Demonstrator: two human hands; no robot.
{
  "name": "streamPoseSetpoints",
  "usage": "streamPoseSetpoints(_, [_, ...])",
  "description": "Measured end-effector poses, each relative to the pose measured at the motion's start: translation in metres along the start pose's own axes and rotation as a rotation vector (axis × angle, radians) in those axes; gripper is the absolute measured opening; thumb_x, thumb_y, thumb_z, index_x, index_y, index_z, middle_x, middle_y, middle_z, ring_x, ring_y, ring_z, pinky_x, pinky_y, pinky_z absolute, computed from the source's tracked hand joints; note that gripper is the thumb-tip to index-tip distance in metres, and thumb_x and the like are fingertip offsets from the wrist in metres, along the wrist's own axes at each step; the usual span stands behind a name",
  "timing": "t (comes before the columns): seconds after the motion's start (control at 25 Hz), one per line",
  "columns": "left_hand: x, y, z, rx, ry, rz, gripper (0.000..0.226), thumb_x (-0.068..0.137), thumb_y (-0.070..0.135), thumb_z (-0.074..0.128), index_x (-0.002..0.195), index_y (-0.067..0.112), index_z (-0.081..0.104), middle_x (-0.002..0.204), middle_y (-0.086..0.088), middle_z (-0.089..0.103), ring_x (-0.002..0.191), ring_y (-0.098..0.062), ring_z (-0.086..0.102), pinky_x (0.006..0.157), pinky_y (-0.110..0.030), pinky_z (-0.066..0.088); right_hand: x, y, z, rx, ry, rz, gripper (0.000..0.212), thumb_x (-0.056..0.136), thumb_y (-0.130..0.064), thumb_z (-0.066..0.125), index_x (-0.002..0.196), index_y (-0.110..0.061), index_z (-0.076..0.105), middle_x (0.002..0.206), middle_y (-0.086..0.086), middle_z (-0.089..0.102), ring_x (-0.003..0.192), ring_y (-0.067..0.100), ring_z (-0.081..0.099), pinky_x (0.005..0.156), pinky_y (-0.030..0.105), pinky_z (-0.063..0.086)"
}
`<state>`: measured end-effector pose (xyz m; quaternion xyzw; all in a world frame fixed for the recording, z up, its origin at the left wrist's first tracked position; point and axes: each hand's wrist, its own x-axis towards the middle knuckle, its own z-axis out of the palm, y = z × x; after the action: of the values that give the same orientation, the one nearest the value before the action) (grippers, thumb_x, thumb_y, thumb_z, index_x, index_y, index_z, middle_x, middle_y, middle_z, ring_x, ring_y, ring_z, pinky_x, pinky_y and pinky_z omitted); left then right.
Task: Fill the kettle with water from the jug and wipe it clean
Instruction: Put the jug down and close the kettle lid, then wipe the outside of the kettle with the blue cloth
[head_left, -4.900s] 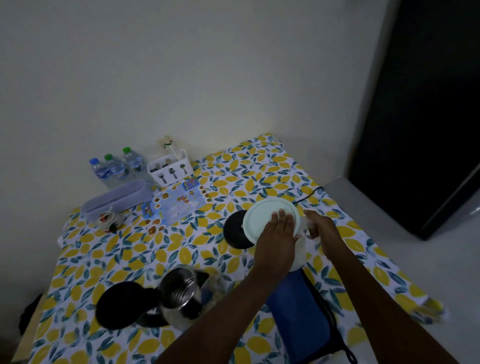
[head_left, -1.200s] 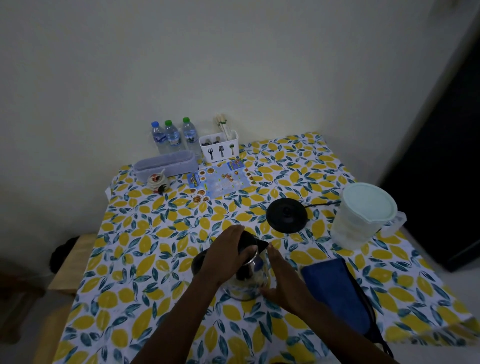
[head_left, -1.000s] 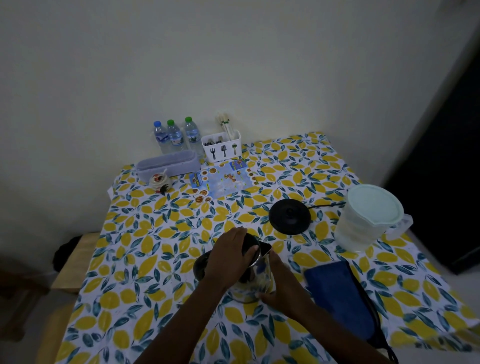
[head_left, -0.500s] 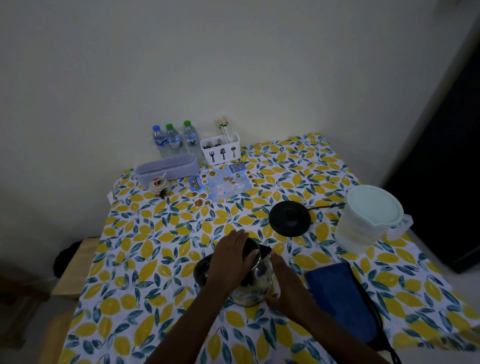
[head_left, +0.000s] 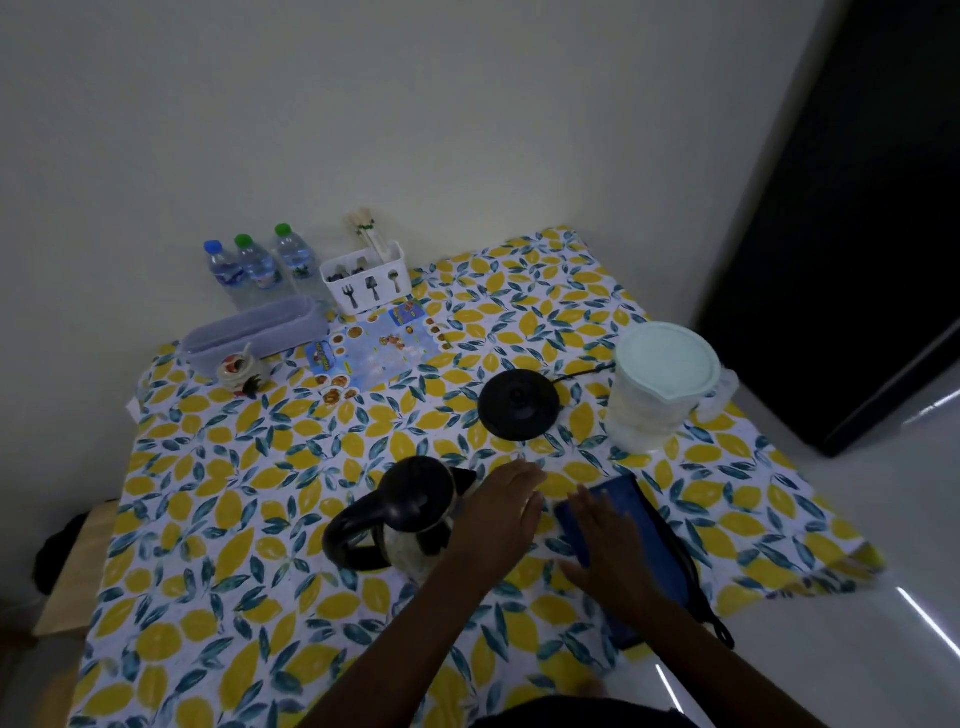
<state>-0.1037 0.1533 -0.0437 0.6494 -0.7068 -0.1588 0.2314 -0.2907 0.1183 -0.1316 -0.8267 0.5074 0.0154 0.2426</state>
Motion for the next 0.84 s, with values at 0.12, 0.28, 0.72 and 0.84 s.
streamPoseSetpoints(0.12, [0.006,0.000,0.026,-0.020,-0.108,-0.021,0.037,0.102,0.026,0.042,0.136,0.014,0.050,0.144,-0.005,0.049,0.137,-0.019,0.040,0.114,-0.031,0.030,-0.003,0.026,0.006,-0.097,-0.034,0.101,0.097,0.084,-0.069,0.046,0.149,-0.030,-0.014,0.161,0.002,-0.016,0.148,0.035,-0.010,0.116,0.060,0.007])
streamPoseSetpoints(0.28, [0.002,-0.008,0.060,0.021,-0.258,-0.093,0.040,0.102,0.028,0.039,0.140,0.015,0.045,0.148,-0.005,0.045,0.138,-0.018,0.037,0.113,-0.029,0.027,0.000,0.052,0.018,-0.090,-0.087,0.201,0.096,0.080,-0.079,0.039,0.145,-0.039,-0.019,0.159,0.003,-0.022,0.147,0.039,-0.015,0.112,0.068,0.005])
streamPoseSetpoints(0.72, [-0.009,-0.013,0.087,0.034,-0.313,-0.182,0.039,0.101,0.029,0.039,0.138,0.017,0.046,0.146,-0.005,0.047,0.137,-0.021,0.039,0.113,-0.032,0.030,0.007,0.056,0.025,-0.149,-0.025,0.210,0.064,0.086,-0.048,0.058,0.144,-0.041,0.033,0.157,0.010,0.028,0.132,0.044,0.032,0.099,0.059,0.036])
streamPoseSetpoints(0.84, [-0.010,-0.010,0.083,0.018,-0.283,-0.178,0.039,0.101,0.026,0.042,0.138,0.015,0.047,0.143,-0.008,0.049,0.134,-0.024,0.042,0.112,-0.034,0.032,0.009,0.057,0.023,-0.132,0.018,0.174,0.054,0.089,-0.037,0.057,0.141,-0.035,0.043,0.153,0.009,0.035,0.122,0.040,0.040,0.095,0.050,0.042])
